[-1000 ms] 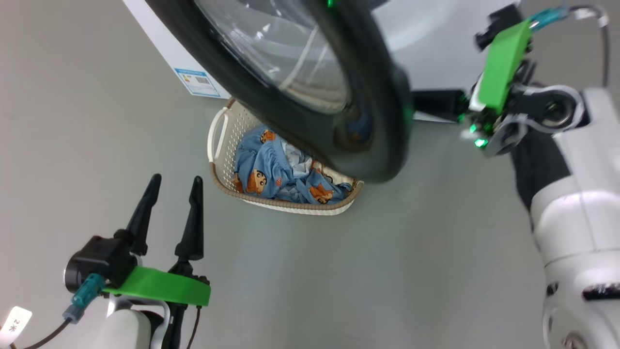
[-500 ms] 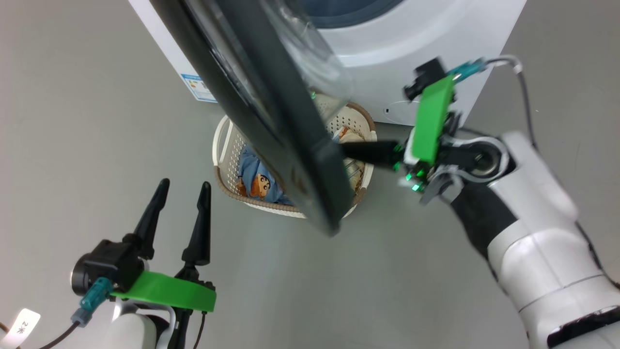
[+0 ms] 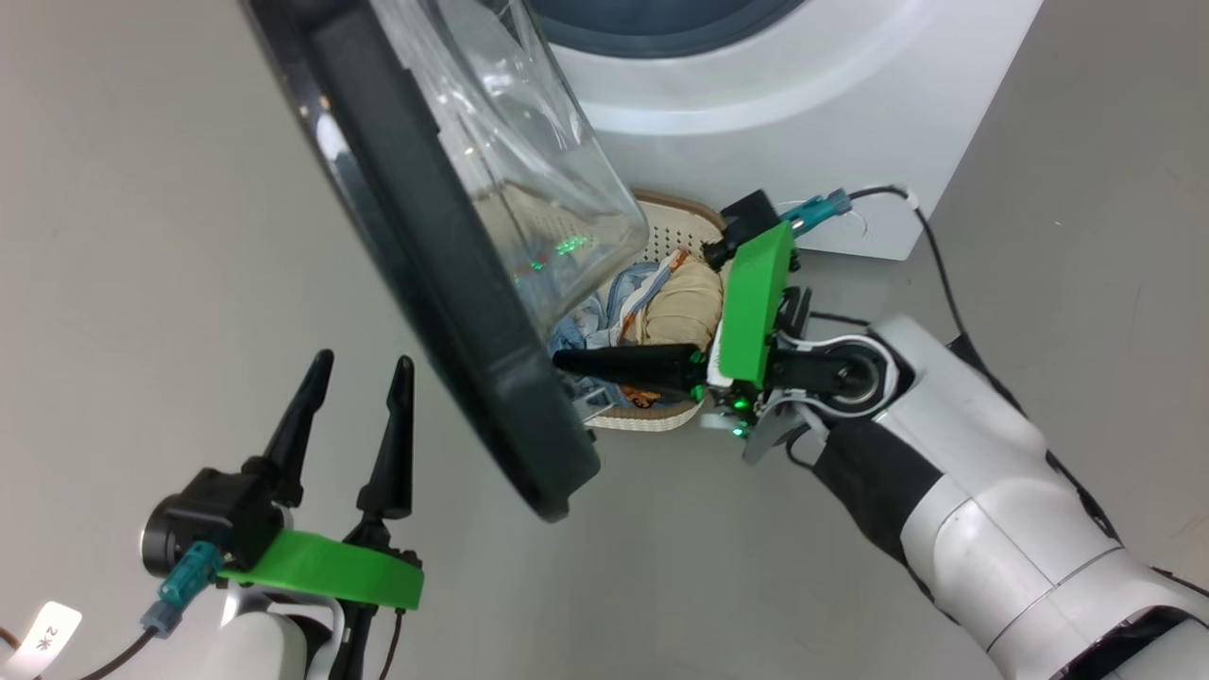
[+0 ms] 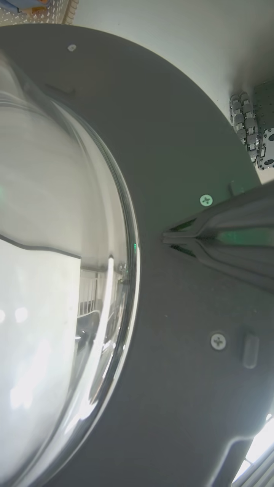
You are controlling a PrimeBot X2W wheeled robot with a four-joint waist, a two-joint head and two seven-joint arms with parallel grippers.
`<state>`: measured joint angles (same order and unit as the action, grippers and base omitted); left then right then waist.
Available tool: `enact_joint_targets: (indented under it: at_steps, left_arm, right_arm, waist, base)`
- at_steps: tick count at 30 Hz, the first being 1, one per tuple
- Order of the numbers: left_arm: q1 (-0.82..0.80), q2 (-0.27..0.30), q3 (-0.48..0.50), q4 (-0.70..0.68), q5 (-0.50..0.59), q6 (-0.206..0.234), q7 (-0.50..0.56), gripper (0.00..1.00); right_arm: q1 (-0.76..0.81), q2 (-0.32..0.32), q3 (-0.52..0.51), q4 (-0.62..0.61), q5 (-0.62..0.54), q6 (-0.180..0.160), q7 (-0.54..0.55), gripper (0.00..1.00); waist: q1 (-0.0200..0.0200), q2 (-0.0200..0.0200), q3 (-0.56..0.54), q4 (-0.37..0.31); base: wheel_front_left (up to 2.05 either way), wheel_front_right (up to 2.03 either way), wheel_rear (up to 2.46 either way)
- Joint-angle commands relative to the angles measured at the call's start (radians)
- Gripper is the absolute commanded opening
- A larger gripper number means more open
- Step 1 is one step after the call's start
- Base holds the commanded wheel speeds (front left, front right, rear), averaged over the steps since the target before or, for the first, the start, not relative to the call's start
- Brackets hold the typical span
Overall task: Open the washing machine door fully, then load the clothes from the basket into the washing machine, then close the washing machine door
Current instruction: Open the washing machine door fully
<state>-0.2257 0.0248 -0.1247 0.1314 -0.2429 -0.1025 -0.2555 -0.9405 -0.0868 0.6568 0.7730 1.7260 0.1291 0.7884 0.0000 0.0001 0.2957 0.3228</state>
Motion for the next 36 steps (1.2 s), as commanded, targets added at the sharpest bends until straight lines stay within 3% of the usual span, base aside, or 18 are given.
enact_joint_targets:
  at_steps: [1, 7, 15, 36]
  left_arm:
    - [-0.005, 0.025, 0.029, -0.022, -0.003, 0.001, -0.006, 1.00]
    - [-0.006, 0.025, 0.034, -0.020, -0.005, 0.002, -0.006, 1.00]
    - [-0.001, 0.025, 0.052, -0.016, 0.007, 0.001, -0.006, 1.00]
    - [0.081, 0.025, 0.146, -0.008, 0.064, -0.018, -0.006, 1.00]
  right_arm:
    - [0.003, 0.036, 0.041, -0.019, 0.035, 0.002, -0.016, 0.00]
    - [-0.011, 0.036, 0.127, -0.012, 0.107, 0.002, -0.063, 0.00]
    - [-0.032, 0.028, 0.147, -0.012, 0.163, 0.002, -0.127, 0.00]
    - [0.165, -0.212, 0.137, -0.234, 0.305, 0.002, -0.346, 0.00]
  waist:
    - [0.0000, -0.0001, 0.000, 0.001]
    - [0.0000, -0.0001, 0.002, -0.004]
    - [0.0000, -0.0001, -0.015, -0.024]
    - [0.0000, -0.0001, -0.142, -0.136]
  base:
    - [0.00, 0.00, 0.00]
    - [0.00, 0.00, 0.00]
    - [0.00, 0.00, 0.00]
    - [0.00, 0.00, 0.00]
